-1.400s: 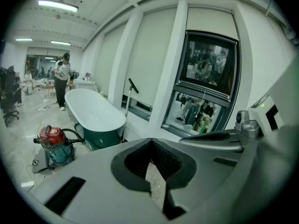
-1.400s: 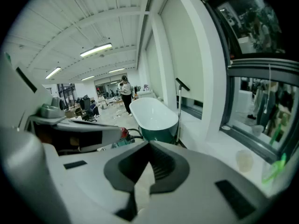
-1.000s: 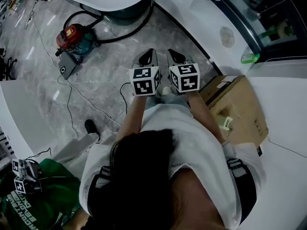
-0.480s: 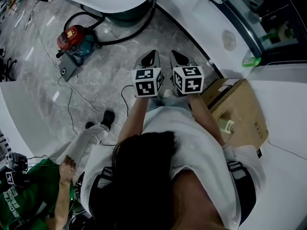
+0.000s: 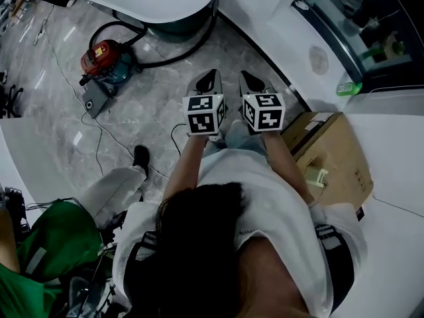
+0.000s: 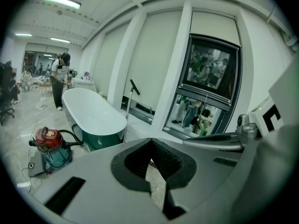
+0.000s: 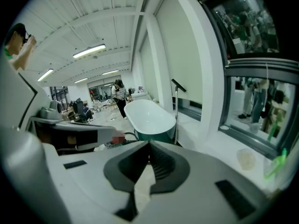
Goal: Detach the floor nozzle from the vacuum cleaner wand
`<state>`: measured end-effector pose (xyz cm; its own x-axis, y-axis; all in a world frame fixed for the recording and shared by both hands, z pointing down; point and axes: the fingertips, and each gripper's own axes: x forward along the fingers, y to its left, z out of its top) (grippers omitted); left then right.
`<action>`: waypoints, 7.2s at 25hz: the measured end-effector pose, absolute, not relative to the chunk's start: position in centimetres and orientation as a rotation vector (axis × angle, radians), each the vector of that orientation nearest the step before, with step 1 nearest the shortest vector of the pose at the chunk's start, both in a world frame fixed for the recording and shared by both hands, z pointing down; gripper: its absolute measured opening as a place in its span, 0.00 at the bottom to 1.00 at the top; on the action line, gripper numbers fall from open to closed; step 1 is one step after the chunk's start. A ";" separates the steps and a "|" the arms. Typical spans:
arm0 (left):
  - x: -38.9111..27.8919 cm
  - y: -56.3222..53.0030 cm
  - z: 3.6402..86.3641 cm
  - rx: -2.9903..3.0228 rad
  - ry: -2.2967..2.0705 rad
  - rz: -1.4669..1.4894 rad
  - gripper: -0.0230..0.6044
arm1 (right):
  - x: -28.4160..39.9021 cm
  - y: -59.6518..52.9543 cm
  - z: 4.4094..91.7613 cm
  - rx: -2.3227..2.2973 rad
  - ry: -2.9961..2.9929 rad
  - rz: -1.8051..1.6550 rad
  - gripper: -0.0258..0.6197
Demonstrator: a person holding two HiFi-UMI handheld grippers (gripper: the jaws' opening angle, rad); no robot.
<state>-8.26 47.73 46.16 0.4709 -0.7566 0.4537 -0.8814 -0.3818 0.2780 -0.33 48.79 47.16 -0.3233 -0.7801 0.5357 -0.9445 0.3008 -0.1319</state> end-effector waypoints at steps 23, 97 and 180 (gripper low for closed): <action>-6.6 38.1 46.4 2.236 -1.435 0.379 0.04 | 2.2 38.1 47.9 1.559 -2.257 0.664 0.06; -3.8 -5.1 46.9 2.250 -1.388 0.346 0.04 | 4.8 -4.0 49.0 1.499 -2.221 0.639 0.07; -0.6 -42.7 49.8 2.129 -1.519 0.401 0.05 | 10.3 -52.5 48.1 0.989 -2.085 -0.086 0.46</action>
<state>-0.64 -42.68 49.81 0.3371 -0.7963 0.5022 -0.9404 -0.2601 0.2189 10.33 -52.54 48.05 -0.3659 -0.6746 0.6411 -0.6193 0.6907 0.3734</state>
